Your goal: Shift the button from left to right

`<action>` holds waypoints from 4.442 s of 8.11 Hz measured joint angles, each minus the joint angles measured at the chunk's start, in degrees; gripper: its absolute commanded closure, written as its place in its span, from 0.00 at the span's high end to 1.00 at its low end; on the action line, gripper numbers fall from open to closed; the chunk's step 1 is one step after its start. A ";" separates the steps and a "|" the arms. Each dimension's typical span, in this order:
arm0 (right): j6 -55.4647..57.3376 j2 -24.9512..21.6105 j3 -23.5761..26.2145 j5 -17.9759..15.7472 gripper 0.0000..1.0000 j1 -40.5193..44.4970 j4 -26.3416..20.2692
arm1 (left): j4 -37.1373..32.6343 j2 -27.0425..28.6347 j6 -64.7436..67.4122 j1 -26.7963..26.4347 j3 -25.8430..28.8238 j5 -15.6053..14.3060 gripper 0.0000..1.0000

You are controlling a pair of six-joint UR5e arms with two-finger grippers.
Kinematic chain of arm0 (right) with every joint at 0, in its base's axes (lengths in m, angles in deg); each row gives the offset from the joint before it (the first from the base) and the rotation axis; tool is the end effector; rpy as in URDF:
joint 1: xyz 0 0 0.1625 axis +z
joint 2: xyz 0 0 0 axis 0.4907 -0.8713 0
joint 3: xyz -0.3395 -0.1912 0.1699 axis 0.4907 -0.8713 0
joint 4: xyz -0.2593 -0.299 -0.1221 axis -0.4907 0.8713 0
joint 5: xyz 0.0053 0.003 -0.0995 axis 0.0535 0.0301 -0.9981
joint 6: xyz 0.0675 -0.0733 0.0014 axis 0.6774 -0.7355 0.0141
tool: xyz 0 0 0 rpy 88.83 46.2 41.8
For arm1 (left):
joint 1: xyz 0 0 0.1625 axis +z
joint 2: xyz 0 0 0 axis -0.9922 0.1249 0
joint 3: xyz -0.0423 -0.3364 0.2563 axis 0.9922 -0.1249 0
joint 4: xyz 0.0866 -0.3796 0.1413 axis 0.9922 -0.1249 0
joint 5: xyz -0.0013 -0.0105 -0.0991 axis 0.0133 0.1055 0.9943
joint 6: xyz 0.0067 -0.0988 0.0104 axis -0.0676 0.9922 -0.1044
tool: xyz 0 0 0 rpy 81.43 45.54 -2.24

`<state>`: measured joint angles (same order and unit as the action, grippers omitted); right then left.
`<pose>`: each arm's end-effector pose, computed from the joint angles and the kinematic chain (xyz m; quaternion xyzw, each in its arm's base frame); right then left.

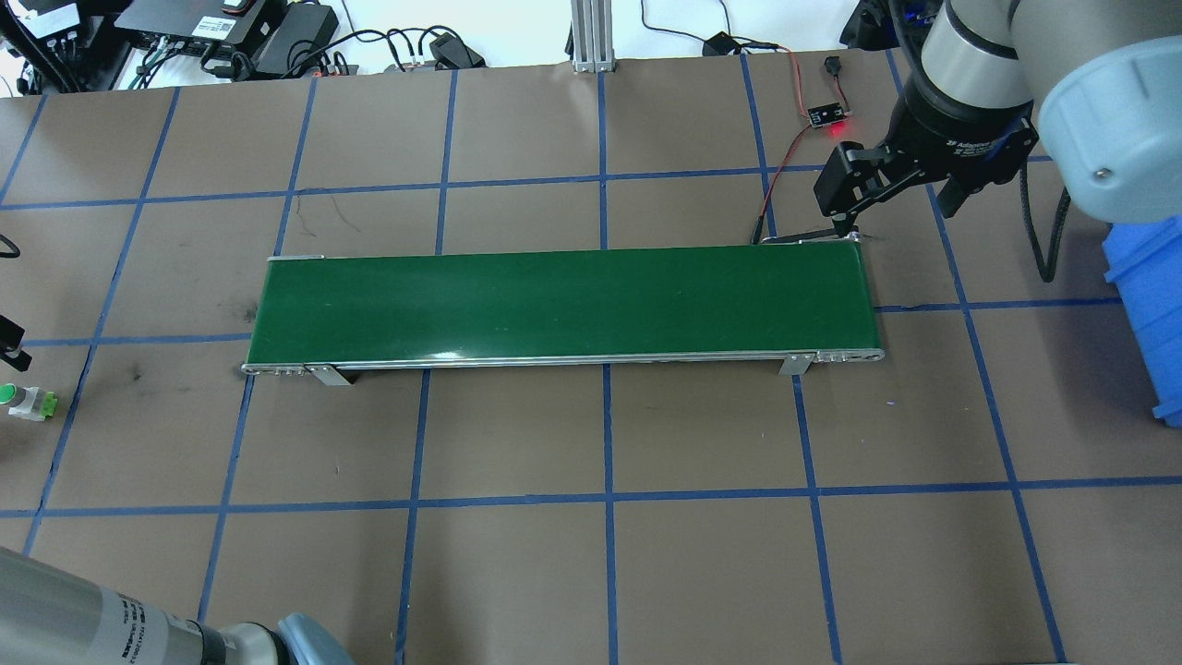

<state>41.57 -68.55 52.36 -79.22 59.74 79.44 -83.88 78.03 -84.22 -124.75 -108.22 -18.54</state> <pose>0.1216 -0.4815 0.4781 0.0623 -0.9977 0.0167 0.0232 0.3787 -0.5018 0.2581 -0.0707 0.9939 0.0845 0.0097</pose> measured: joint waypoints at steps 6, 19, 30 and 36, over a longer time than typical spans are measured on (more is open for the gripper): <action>-0.07 0.00 0.08 0.05 1.00 0.00 0.18 | 2.21 5.26 0.14 0.00 -0.70 -4.76 1.00; -0.11 0.09 0.08 0.05 1.00 0.00 0.59 | 5.16 -1.40 -2.84 -0.83 -3.24 -0.80 0.00; -0.12 0.22 0.15 0.05 1.00 0.00 0.60 | -1.02 -8.17 24.34 -27.77 -5.47 10.34 0.00; -0.28 0.37 0.16 0.05 1.00 0.00 0.60 | -1.02 -6.80 25.61 -29.09 -9.42 9.77 0.24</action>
<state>41.29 -68.18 52.52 -79.18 59.73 80.04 -84.90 71.23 -58.61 -153.84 -117.64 -8.77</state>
